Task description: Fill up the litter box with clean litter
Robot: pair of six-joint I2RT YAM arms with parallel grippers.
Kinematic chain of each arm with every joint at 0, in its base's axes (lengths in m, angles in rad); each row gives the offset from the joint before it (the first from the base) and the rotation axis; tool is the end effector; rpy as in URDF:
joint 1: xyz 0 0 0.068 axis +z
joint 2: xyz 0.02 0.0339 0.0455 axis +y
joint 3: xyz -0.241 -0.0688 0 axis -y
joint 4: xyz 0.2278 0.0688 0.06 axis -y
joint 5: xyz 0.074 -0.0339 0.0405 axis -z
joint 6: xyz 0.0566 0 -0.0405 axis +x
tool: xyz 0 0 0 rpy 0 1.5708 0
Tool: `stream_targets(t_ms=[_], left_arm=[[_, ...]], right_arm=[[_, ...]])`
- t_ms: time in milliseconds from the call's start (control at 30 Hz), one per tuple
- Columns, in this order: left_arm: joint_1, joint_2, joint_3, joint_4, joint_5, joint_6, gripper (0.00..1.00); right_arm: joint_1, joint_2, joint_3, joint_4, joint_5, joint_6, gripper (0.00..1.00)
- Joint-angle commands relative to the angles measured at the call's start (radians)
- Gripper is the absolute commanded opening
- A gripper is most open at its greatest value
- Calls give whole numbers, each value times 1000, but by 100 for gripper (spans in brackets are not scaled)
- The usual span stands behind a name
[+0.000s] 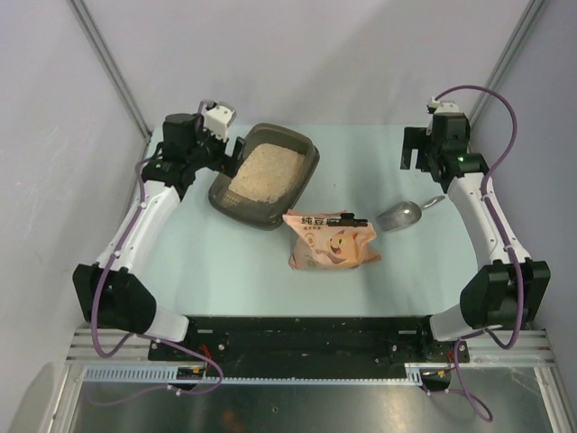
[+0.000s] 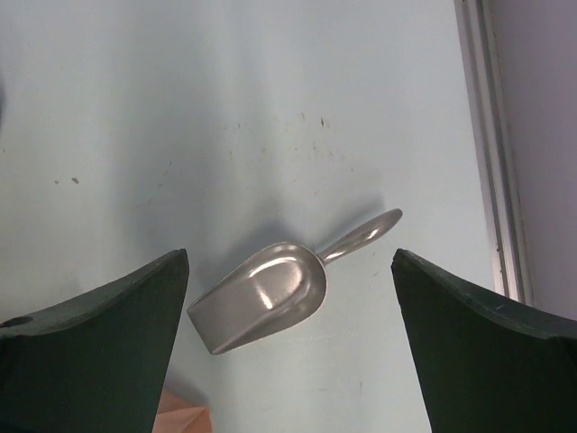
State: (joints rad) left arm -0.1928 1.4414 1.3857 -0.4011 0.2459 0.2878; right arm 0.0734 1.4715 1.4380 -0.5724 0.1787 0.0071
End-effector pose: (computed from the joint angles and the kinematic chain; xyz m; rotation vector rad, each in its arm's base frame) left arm 0.3265 -0.0778 0.3429 0.6292 1.9173 -0.1888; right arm 0.3322 0.0143 0.3318 0.0298 2.1693 -0.1483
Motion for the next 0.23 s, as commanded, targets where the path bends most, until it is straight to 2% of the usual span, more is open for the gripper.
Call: stream_targets(t_ms=[0,200], left_arm=[[16,-49,27,34,-54,-42,100],[21,-29,59,53,-83,-41,100]], right_arm=[[46,-34,62,65,94,5,100],[80,-7,148,54,84,-6,100]])
